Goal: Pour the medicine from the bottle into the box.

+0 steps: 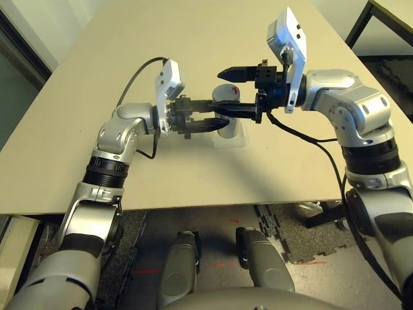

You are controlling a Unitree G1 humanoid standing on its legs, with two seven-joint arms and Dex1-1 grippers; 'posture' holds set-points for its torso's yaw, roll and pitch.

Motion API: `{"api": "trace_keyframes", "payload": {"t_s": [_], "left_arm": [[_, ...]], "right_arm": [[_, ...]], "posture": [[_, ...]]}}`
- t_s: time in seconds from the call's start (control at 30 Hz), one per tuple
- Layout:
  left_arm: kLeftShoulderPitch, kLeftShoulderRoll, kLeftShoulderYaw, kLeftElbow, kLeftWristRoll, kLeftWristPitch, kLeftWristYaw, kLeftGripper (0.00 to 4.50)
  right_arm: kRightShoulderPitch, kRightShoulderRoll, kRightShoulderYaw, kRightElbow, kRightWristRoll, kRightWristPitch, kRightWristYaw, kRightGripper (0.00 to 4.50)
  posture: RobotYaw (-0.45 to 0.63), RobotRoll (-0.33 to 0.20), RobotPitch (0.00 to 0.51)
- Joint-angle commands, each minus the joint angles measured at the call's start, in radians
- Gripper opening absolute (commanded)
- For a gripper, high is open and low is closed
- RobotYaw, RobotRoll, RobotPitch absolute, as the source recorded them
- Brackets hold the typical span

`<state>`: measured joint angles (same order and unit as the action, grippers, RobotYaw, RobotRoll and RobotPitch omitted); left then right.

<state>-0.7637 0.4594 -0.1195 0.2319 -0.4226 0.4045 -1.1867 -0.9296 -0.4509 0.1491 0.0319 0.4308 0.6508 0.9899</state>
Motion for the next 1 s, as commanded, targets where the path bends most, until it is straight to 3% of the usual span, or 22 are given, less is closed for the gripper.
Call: {"api": "trace_keyframes", "payload": {"t_s": [0.03, 0.6, 1.0], "left_arm": [[0.010, 0.000, -0.007, -0.018, 0.011, 0.000, -0.004, 2.37], [0.003, 0.000, -0.006, 0.014, 0.018, -0.020, -0.012, 2.37], [-0.022, -0.001, 0.003, 0.070, 0.035, -0.056, -0.024, 2.37]], "right_arm": [[-0.019, 0.002, 0.001, 0.023, -0.013, -0.019, 0.007, 4.50], [0.025, -0.105, -0.091, 0.005, 0.014, 0.012, -0.011, 4.50], [0.129, -0.194, -0.168, -0.078, 0.057, 0.073, -0.031, 4.50]], "posture": [[-0.07, 0.000, 0.134], [-0.09, 0.000, 0.133], [-0.10, 0.000, 0.124]]}}
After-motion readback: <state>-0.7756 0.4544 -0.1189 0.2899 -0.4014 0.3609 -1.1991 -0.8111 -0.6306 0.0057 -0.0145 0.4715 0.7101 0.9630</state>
